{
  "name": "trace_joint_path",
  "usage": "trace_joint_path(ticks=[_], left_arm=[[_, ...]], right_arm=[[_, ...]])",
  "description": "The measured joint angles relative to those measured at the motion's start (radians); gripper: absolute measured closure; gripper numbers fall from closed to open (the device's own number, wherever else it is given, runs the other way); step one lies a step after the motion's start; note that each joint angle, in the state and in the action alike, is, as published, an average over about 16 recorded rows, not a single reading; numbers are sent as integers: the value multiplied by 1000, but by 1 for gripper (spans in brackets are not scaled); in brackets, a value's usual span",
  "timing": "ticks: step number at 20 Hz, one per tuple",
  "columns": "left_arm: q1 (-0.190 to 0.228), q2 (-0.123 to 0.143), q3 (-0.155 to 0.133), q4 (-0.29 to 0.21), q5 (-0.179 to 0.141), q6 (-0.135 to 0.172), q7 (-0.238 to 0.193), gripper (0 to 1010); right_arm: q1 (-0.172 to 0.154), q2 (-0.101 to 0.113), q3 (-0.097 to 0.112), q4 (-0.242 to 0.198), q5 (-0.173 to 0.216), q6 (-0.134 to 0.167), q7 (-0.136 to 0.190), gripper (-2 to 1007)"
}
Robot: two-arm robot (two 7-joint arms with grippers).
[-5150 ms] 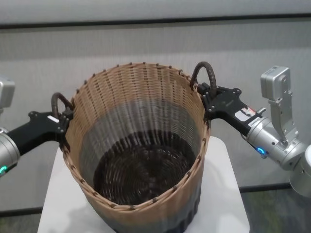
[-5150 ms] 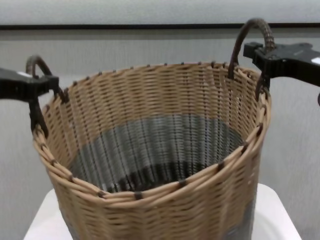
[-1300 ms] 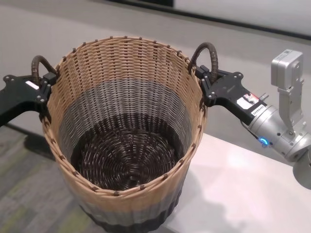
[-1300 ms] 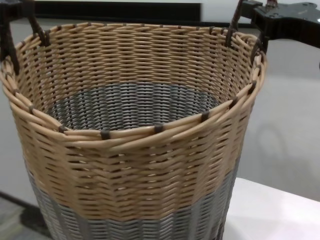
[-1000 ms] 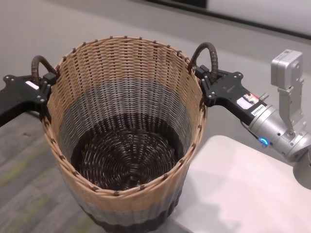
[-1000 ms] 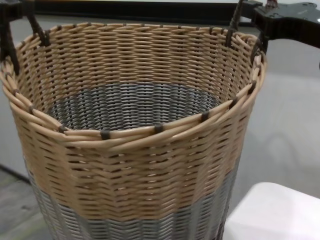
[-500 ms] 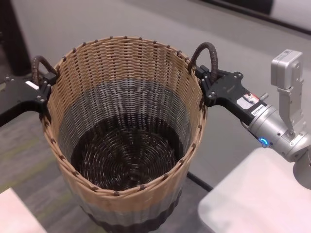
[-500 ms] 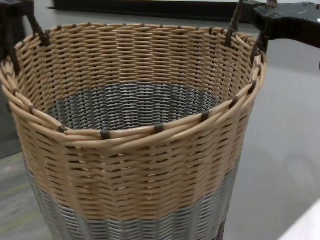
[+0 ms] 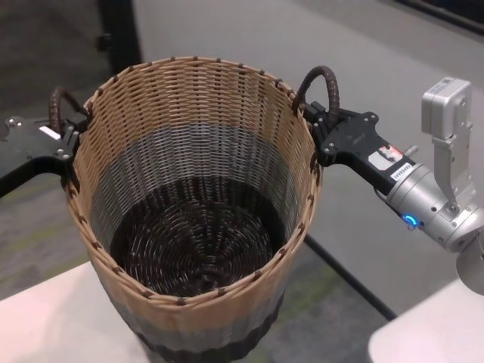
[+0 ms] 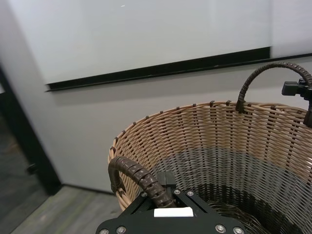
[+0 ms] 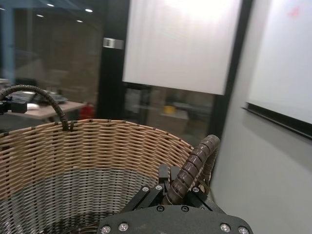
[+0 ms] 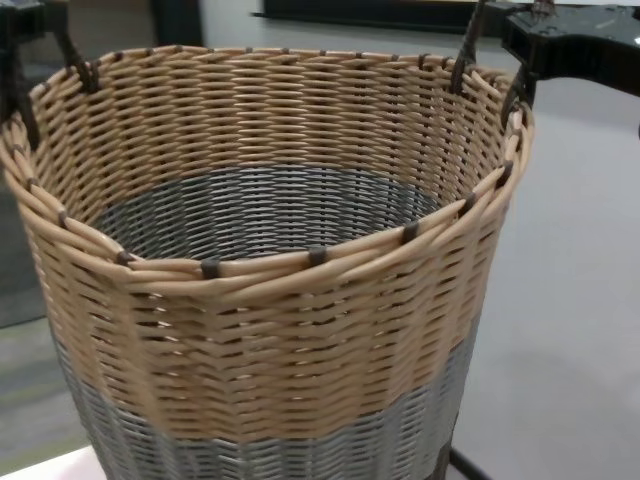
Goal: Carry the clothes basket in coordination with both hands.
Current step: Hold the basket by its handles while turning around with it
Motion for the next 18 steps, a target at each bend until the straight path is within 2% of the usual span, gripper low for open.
trace_joint_path(ticks=[18], left_arm=[[0, 0, 0, 0, 0, 0, 0, 1009]], right_arm=[[0, 0, 0, 0, 0, 0, 0, 974]])
